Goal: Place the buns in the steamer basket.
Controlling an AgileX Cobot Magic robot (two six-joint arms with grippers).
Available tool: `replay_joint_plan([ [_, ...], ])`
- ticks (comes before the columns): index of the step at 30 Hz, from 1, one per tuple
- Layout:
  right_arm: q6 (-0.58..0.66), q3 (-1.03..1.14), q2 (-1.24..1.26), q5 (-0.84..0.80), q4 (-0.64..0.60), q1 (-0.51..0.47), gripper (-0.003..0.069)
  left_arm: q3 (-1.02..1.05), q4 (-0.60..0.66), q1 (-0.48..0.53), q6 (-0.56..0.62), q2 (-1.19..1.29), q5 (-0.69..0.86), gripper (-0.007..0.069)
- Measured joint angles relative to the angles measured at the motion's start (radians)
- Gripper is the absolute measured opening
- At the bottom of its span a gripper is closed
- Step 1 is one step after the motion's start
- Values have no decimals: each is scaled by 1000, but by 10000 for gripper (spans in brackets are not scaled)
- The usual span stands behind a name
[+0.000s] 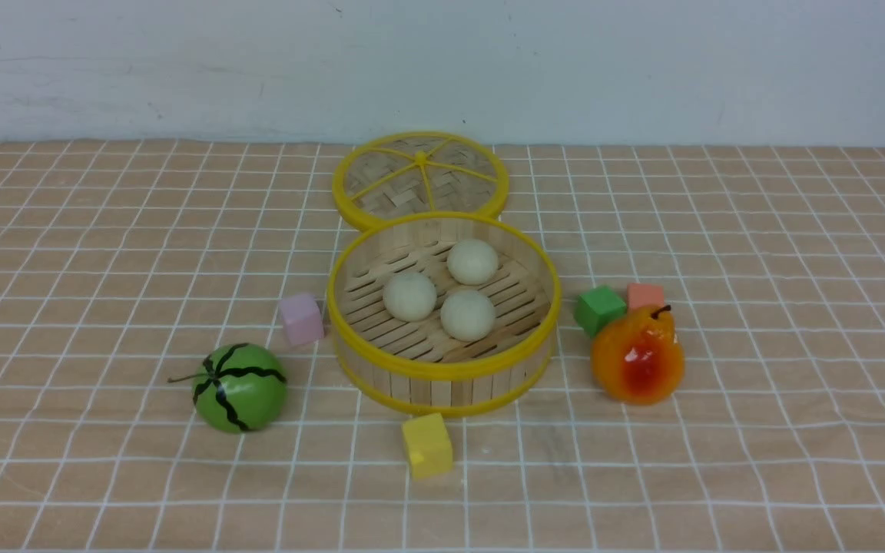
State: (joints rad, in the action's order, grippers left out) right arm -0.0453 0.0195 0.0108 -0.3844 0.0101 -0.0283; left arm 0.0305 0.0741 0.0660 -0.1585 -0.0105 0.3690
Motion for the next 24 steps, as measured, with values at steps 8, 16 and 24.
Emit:
replay_joint_plan([
  [8, 0, 0, 0, 0, 0, 0, 64, 0, 0, -100, 0, 0, 0, 237],
  [16, 0, 0, 0, 0, -1, 0, 70, 0, 0, -123, 0, 0, 0, 237],
  [24, 1, 0, 0, 0, -1, 0, 76, 0, 0, -123, 0, 0, 0, 237],
])
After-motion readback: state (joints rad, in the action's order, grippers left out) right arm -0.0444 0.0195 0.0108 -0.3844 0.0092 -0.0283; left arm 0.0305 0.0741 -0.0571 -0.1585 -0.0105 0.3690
